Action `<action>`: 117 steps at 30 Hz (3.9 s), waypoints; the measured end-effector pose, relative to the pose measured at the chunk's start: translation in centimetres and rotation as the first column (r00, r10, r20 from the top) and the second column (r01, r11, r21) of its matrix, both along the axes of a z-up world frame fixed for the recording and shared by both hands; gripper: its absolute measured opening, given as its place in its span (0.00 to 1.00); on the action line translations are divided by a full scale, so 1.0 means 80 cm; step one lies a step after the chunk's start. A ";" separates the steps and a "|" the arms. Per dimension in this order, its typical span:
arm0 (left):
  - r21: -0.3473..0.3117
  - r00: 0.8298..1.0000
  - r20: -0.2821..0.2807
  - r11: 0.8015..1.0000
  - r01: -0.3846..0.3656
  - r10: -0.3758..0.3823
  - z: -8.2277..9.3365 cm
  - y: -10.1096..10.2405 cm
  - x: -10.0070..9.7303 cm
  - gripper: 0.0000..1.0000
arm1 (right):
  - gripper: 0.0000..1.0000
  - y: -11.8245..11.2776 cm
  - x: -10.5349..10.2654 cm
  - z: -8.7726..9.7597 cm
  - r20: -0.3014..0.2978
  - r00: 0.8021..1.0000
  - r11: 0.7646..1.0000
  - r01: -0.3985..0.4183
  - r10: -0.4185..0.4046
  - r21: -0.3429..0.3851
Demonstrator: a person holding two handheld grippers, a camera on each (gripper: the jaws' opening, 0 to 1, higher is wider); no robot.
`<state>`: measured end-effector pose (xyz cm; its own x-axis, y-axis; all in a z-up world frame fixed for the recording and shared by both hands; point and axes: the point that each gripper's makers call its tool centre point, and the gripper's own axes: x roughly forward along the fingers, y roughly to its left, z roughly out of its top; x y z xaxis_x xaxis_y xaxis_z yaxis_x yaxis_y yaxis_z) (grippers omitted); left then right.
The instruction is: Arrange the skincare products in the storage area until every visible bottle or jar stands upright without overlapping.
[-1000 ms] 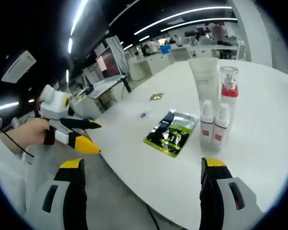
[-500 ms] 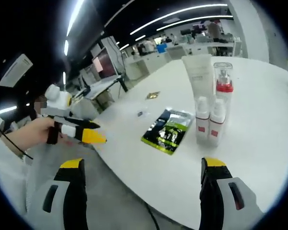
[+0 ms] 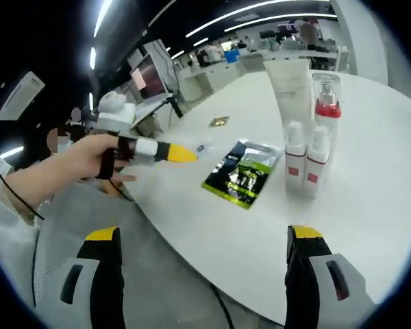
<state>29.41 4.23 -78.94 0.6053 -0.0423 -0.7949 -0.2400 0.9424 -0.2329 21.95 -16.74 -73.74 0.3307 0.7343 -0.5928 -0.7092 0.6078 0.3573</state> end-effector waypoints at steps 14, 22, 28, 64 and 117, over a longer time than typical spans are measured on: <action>0.075 0.966 -0.029 0.965 -0.253 0.255 -0.022 0.043 0.042 0.99 | 0.99 -0.004 -0.007 -0.013 -0.036 0.999 0.999 0.004 -0.005 -0.044; 0.145 0.945 -0.030 0.937 -0.319 0.326 -0.032 0.063 0.055 0.99 | 0.99 -0.008 -0.007 -0.017 -0.045 0.999 0.998 0.015 -0.017 -0.060; 0.171 0.930 -0.027 0.918 -0.358 0.367 -0.036 0.074 0.055 0.99 | 0.99 -0.010 -0.006 -0.020 -0.051 0.998 0.997 0.022 -0.026 -0.071; 0.238 0.980 0.080 0.951 -0.195 0.181 -0.054 0.071 0.099 0.37 | 0.99 -0.012 -0.002 -0.027 -0.060 0.998 0.997 0.025 -0.029 -0.069; 0.203 0.870 0.369 0.942 0.266 -0.325 0.136 -0.064 -0.008 0.38 | 0.81 0.047 0.014 0.060 -0.001 1.000 0.970 -0.025 0.026 0.243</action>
